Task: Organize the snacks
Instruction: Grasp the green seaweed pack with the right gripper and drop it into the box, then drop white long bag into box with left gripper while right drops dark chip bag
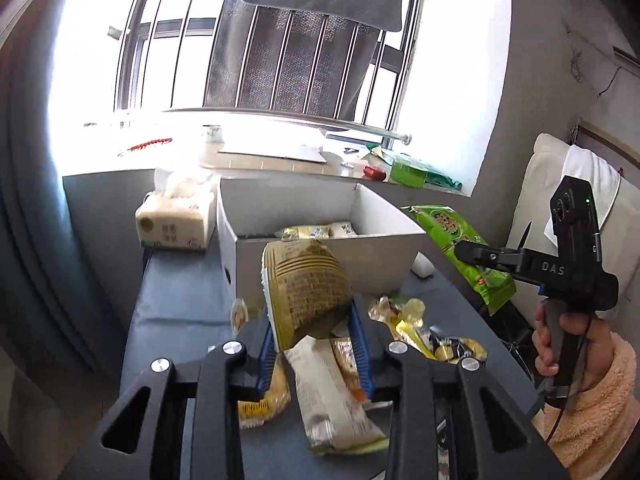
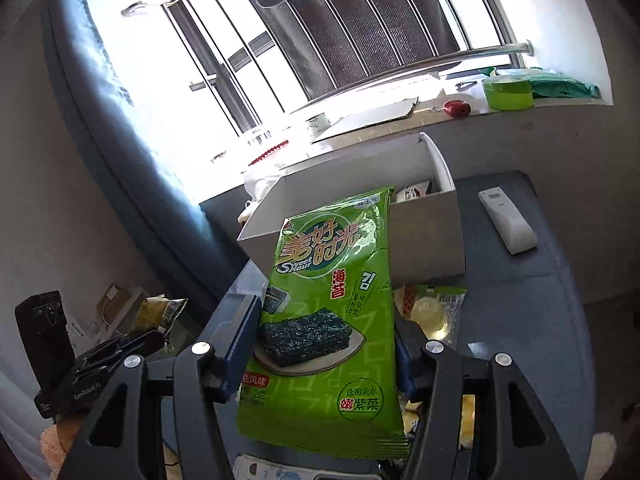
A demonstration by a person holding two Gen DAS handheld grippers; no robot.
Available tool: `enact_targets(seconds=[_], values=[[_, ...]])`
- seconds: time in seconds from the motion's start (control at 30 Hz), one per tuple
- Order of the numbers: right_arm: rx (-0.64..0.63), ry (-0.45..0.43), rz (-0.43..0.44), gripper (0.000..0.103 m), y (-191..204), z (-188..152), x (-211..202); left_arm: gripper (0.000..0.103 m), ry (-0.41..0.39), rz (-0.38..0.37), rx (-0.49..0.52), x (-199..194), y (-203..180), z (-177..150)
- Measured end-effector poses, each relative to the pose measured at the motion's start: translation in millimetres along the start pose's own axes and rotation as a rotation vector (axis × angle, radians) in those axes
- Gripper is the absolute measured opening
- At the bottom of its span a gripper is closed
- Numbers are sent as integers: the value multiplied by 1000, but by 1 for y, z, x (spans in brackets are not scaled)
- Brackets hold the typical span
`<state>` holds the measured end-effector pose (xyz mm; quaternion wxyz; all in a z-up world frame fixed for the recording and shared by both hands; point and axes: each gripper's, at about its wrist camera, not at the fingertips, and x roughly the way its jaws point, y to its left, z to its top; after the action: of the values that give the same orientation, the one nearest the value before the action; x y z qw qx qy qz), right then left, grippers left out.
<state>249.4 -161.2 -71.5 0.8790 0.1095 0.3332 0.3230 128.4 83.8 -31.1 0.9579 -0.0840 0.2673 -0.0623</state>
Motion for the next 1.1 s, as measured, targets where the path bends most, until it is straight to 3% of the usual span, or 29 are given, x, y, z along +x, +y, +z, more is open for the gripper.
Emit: enact_targets(seconds=[0.1, 0.23, 0.43, 0.47, 0.5, 0.53, 0.57, 0.8, 0.97, 1.1], values=[[28, 1, -27, 63, -11, 37, 26, 36, -14, -5, 15, 33, 2, 44], [16, 10, -42, 64, -20, 83, 62, 36, 31, 19, 24, 90, 9, 91], [-14, 47, -67, 68, -28, 123, 103, 39, 128, 55, 15, 161, 22, 114], [-20, 51, -73, 68, -29, 127, 109, 46, 149, 71, 12, 168, 23, 116], [-20, 67, -78, 81, -31, 131, 116, 71, 166, 86, 7, 173, 24, 115], [-14, 77, -92, 102, -33, 133, 120, 87, 167, 101, -2, 173, 25, 115], [-7, 64, -108, 103, -35, 134, 120, 103, 149, 114, -10, 170, 25, 113], [65, 4, -74, 103, -43, 131, 98, 103, 83, 107, -2, 132, 22, 111], [31, -18, -40, 103, -27, 121, 68, 103, -28, 103, 14, 85, 12, 101], [-38, -65, -24, 103, -9, 102, 26, 103, -68, 66, 10, 50, 1, 83]])
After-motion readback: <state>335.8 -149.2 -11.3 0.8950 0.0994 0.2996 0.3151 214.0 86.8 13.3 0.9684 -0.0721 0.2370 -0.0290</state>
